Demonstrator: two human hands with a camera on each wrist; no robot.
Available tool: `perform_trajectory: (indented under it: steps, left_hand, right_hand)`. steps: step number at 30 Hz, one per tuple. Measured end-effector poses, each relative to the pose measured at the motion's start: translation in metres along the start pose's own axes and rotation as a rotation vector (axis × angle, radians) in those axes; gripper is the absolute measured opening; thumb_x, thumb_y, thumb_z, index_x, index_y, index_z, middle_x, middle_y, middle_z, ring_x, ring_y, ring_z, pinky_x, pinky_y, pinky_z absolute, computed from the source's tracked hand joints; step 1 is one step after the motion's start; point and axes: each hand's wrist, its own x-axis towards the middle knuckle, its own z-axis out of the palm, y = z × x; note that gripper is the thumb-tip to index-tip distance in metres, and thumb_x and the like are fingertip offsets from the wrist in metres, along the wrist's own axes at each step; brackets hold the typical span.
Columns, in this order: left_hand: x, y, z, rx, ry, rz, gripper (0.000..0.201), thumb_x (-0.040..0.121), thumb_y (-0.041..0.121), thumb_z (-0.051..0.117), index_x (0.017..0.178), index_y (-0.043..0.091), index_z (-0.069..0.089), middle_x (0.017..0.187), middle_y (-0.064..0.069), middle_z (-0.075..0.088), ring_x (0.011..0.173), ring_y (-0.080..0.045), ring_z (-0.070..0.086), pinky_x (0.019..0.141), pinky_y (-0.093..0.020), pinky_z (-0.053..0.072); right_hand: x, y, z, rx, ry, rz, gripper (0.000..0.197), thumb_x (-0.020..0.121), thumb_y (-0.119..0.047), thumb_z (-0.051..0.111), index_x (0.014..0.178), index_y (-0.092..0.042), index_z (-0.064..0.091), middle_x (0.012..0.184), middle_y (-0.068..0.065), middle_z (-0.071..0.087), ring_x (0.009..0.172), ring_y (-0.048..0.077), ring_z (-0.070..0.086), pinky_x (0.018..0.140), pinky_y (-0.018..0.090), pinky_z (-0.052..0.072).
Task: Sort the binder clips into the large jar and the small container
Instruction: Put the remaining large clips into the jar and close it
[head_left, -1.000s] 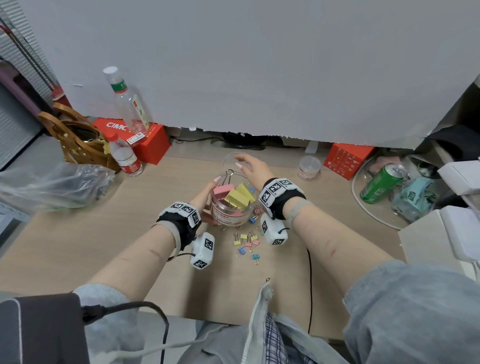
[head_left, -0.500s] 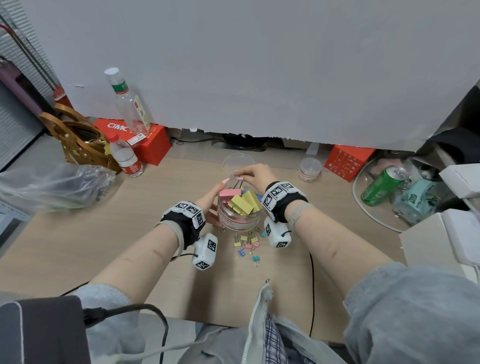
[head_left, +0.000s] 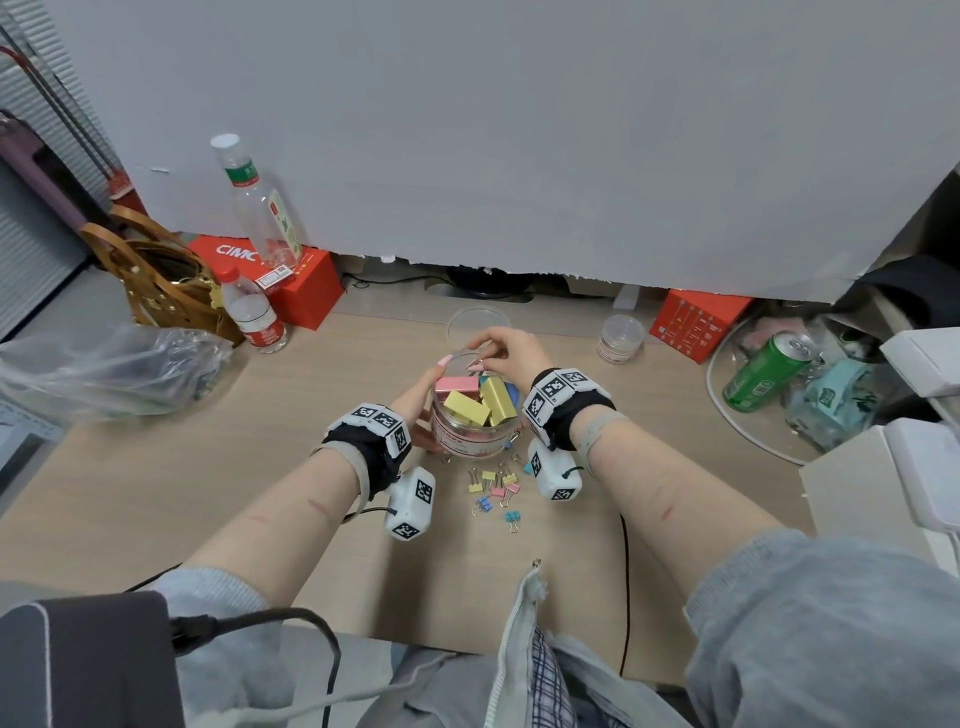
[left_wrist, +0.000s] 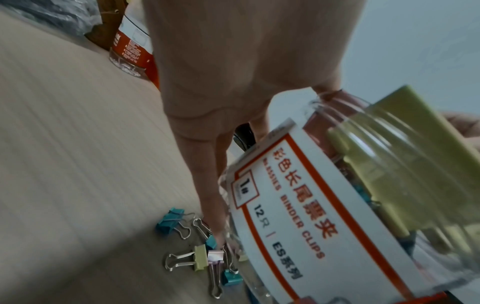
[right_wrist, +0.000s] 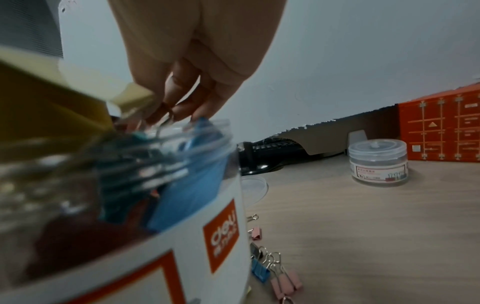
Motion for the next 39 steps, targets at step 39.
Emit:
perform_trajectory:
  steps: [39]
  left_hand:
    - [-0.012, 0.023, 0.002, 0.136, -0.064, -0.026, 0.062, 0.079, 0.074, 0.035, 0.122, 0.031, 0.049, 0.101, -0.015, 0.060, 0.093, -0.038, 0.062, 0.081, -0.051, 0.055]
  right_hand:
    - [0.000, 0.000, -0.006, -0.566, -0.155, -0.007, 0.031, 0.095, -0.027, 0.048, 0.123, -0.024, 0.060, 0.115, -0.001, 0.068, 0.114, 0.024, 0.054, 0.106, 0.038, 0.032]
